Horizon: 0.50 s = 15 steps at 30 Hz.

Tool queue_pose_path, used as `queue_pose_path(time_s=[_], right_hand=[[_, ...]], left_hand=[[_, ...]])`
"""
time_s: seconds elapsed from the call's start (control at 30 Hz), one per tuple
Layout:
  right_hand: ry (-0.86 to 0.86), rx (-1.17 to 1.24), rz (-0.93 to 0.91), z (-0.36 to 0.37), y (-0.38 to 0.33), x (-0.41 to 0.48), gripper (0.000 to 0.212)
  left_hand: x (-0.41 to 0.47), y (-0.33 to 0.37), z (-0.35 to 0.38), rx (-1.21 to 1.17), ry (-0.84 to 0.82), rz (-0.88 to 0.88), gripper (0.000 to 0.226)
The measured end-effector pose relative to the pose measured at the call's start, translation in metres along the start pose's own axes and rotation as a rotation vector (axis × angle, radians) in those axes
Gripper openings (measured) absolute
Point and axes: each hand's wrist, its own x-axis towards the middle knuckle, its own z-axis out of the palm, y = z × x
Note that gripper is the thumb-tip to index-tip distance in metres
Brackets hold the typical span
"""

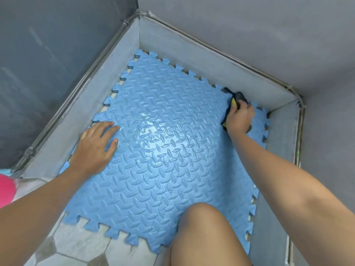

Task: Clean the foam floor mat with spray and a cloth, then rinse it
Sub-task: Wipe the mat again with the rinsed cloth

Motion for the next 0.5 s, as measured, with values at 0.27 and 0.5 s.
queue_pose_path(time_s=[0.27, 0.5], right_hand=[[-0.286, 0.133, -0.582, 0.071, -0.166, -0.107, 0.034], [-0.444, 0.139, -0.924, 0.038, -0.133, -0.191, 0.033]], left_hand=[[0.0, 0.0, 0.0, 0.006, -0.006, -0.008, 0.046], [-0.001, 0.003, -0.003, 0.017, -0.008, -0.005, 0.046]])
